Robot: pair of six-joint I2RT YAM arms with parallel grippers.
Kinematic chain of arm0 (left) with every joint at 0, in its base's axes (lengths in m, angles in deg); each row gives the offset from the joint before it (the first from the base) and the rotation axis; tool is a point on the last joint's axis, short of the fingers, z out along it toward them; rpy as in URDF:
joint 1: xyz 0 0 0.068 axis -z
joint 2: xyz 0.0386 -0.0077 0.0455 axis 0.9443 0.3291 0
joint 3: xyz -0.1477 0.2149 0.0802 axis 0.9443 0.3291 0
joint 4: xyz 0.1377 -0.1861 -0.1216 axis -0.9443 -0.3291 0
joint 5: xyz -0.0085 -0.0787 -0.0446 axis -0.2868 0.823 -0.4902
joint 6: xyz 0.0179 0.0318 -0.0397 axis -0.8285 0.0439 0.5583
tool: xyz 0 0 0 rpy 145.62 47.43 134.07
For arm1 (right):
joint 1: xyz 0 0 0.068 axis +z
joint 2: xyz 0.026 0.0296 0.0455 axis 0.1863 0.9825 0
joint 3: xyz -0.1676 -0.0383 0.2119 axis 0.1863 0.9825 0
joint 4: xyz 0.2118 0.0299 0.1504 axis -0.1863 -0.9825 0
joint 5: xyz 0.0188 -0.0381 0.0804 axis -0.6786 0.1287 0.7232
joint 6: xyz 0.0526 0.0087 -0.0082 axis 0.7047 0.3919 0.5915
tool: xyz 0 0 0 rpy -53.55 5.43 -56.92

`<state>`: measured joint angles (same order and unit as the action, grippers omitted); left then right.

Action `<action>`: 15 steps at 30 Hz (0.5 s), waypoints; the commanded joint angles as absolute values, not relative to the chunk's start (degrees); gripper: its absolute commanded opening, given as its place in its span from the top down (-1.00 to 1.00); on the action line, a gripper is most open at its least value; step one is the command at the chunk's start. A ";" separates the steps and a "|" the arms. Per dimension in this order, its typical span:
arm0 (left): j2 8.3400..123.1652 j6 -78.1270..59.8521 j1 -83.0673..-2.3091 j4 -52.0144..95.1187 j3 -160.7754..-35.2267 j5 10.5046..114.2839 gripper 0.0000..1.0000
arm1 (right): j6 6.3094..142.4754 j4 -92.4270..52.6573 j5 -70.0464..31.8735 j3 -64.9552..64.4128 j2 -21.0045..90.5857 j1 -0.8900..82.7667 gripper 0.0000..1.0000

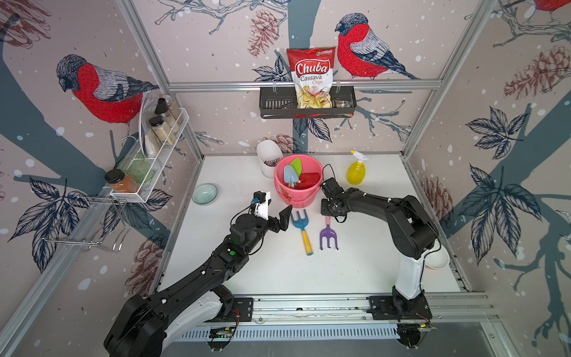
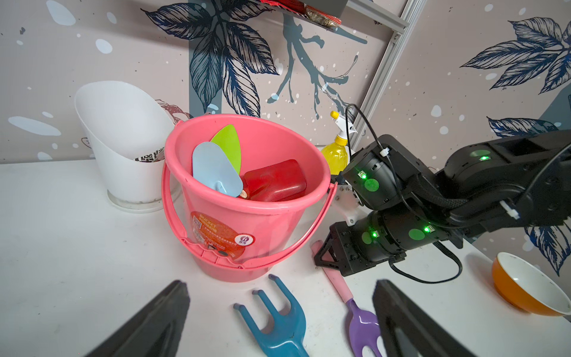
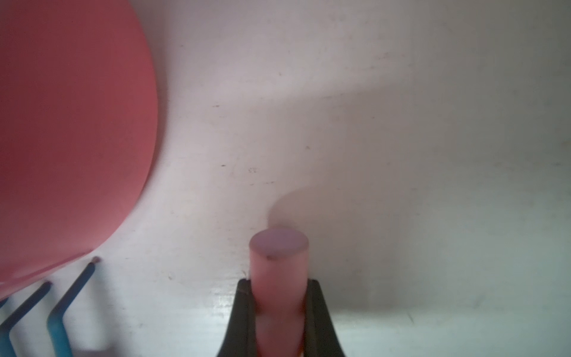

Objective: Organize the gardening tools
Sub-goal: Pick up the gardening tool from the center of the board.

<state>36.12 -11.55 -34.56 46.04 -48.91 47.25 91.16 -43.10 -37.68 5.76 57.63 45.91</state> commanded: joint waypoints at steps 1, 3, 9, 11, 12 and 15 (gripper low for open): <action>35.94 -11.63 -34.39 46.07 -49.24 47.20 -0.93 | 91.96 -44.63 -38.03 7.06 56.89 45.90 1.00; 35.94 -11.59 -34.40 45.93 -49.33 47.27 -0.93 | 92.49 -44.45 -38.29 8.20 55.36 46.06 1.00; 36.53 -10.49 -34.31 46.52 -49.68 48.47 -0.93 | 95.32 -44.71 -40.23 11.69 47.71 47.00 1.00; 36.80 -9.86 -34.18 47.21 -49.69 49.08 -0.93 | 96.58 -44.66 -40.91 12.61 44.34 47.54 1.00; 37.01 -9.60 -34.07 47.63 -49.76 49.29 -0.93 | 97.05 -44.61 -41.22 12.88 42.97 47.76 1.00; 38.29 -8.69 -33.46 48.75 -50.26 50.69 -0.92 | 98.71 -44.22 -42.56 13.20 37.68 48.95 1.00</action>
<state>37.59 -10.04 -33.93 46.12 -49.47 48.73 95.95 -44.10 -40.06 13.04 41.04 48.23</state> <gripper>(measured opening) 0.963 0.203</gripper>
